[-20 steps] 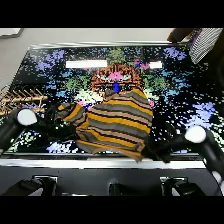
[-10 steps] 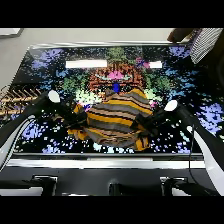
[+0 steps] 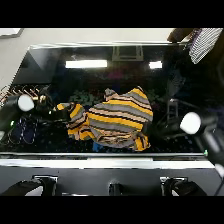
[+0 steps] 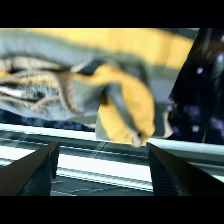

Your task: Fold the clothes and pants, and hang the long-sleeved shirts on hangers.

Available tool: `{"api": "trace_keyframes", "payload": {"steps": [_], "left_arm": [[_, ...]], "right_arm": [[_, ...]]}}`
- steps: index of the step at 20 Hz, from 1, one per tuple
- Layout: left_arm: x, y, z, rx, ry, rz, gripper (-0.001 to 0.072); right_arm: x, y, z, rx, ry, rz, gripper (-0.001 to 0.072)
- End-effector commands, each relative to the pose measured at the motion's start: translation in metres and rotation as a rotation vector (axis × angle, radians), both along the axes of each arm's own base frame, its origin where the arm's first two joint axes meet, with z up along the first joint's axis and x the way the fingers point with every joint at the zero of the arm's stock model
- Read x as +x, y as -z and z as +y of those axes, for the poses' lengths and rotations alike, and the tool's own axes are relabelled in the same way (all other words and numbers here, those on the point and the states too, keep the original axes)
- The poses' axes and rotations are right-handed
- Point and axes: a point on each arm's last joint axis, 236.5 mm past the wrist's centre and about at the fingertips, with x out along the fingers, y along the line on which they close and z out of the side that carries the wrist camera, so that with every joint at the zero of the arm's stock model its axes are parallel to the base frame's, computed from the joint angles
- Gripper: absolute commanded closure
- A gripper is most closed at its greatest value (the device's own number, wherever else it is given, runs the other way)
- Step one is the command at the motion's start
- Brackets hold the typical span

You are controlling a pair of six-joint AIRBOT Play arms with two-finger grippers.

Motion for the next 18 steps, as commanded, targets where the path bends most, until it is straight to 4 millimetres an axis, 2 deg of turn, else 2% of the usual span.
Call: {"api": "trace_keyframes", "payload": {"steps": [1,2,4,5,7,9,10,11,12,13,16,18], "left_arm": [[-0.020,0.009,0.006,0.003,-0.045,-0.151,0.0042],[-0.027,0.015,0.003,0.003,-0.030,-0.162,0.0042],[-0.035,0.022,-0.003,0.006,-0.004,-0.156,0.0042],[-0.037,0.023,-0.005,0.005,0.005,-0.152,0.0042],[-0.036,0.022,-0.010,0.002,0.019,-0.162,0.0042],[-0.038,0.022,-0.015,0.001,0.037,-0.162,0.0042],[-0.039,0.022,-0.017,0.000,0.042,-0.162,0.0042],[-0.038,0.021,-0.019,-0.002,0.048,-0.169,0.0043],[-0.037,0.020,-0.024,-0.008,0.063,-0.182,0.0042],[-0.037,0.018,-0.033,-0.014,0.088,-0.200,0.0042],[-0.047,0.012,-0.087,-0.052,0.246,-0.262,0.0042],[-0.061,0.017,-0.127,-0.073,0.351,-0.268,0.0043]], "right_arm": [[-0.017,0.024,0.027,-0.093,-0.064,-0.136,0.0151],[-0.014,0.031,0.035,-0.161,-0.126,-0.187,0.0197],[-0.003,0.046,0.049,-0.199,-0.107,-0.222,0.0197],[-0.002,0.059,0.054,-0.208,-0.116,-0.195,0.0196],[0.005,0.077,0.059,-0.238,-0.135,-0.189,0.0211],[0.022,0.078,0.065,-0.229,-0.120,-0.253,0.0223],[0.026,0.079,0.060,-0.251,-0.098,-0.258,0.0231],[0.026,0.083,0.051,-0.292,-0.084,-0.242,0.0325],[0.023,0.086,0.043,-0.329,-0.075,-0.224,0.0512],[0.021,0.082,0.037,-0.340,-0.039,-0.209,0.0683],[0.029,0.047,0.042,-0.292,0.015,-0.247,0.0681],[0.029,0.035,0.041,-0.292,0.033,-0.243,0.0681]]}}
